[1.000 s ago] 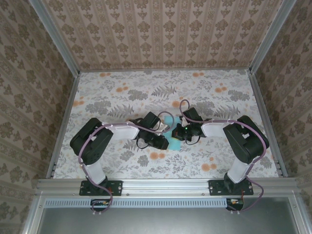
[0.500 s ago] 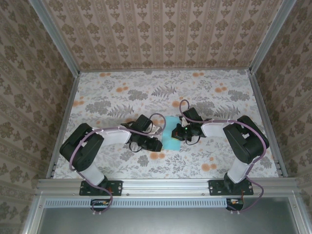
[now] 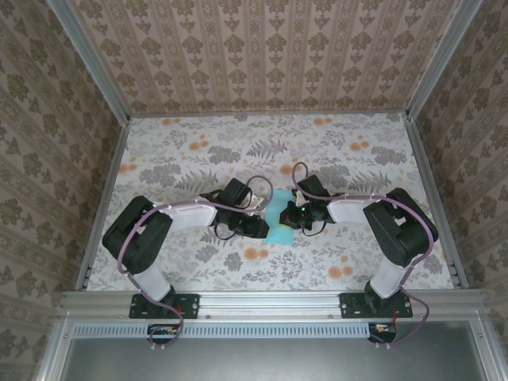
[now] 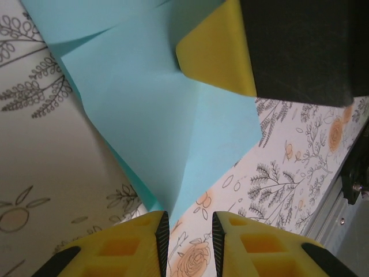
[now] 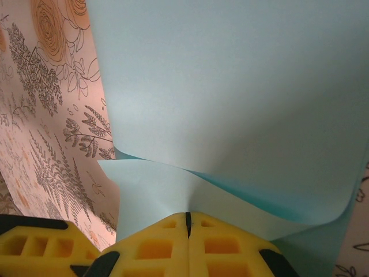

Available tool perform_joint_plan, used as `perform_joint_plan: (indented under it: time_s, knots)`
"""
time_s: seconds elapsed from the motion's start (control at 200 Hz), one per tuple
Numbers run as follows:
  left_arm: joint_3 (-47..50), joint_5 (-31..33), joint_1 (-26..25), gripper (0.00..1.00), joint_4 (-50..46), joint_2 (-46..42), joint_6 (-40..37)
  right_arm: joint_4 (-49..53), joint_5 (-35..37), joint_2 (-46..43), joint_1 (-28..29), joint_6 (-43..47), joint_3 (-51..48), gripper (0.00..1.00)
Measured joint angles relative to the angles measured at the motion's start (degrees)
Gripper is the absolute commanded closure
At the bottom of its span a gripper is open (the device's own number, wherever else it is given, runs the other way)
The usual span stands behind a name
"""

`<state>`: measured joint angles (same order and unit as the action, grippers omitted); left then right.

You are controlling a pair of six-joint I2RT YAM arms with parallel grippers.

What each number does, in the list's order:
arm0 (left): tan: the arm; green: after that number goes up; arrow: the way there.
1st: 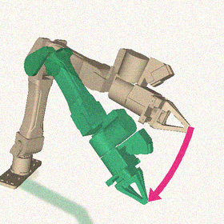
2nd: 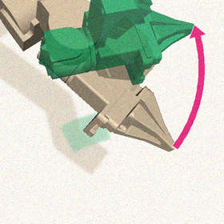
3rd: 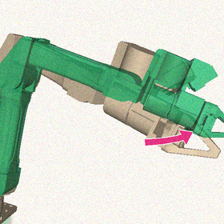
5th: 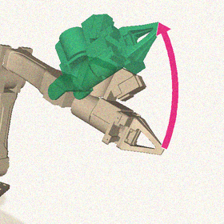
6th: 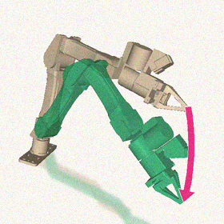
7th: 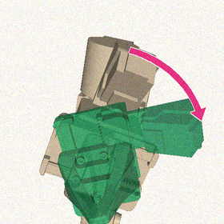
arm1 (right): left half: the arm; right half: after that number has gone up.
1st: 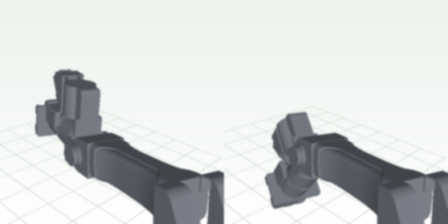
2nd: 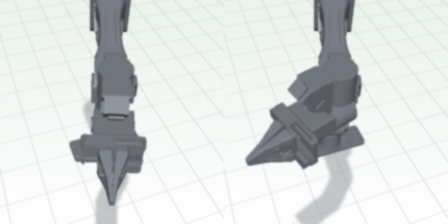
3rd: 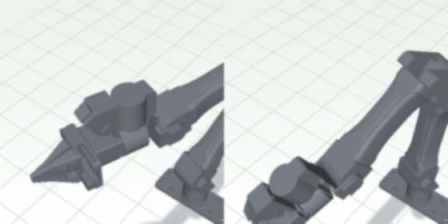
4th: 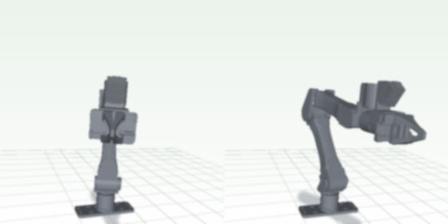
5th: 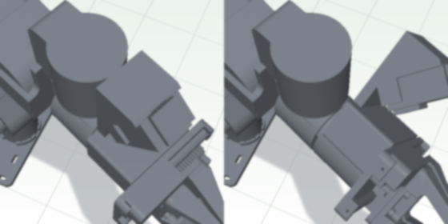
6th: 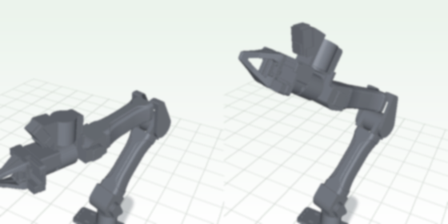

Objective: Fold a paper plane with a square sheet of paper (fold left side to right side)
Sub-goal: Fold the triangle a second time at the center of the table.

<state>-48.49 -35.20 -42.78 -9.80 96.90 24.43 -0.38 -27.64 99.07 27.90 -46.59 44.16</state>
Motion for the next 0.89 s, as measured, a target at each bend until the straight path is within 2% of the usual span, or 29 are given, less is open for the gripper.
perform_joint_plan:
  time_s: [0.555, 0.895]
  knots:
    - [-1.5, 1.6, -0.7, 0.73, -1.6, 2.1, -0.8, 0.0, 0.0, 0.0, 0.0, 0.0, 0.0, 1.00]
    - [-3.4, 0.8, -0.7, 0.74, -3.7, -1.8, -1.1, 0.3, 0.0, 0.0, 0.0, 0.0, 0.1, 1.00]
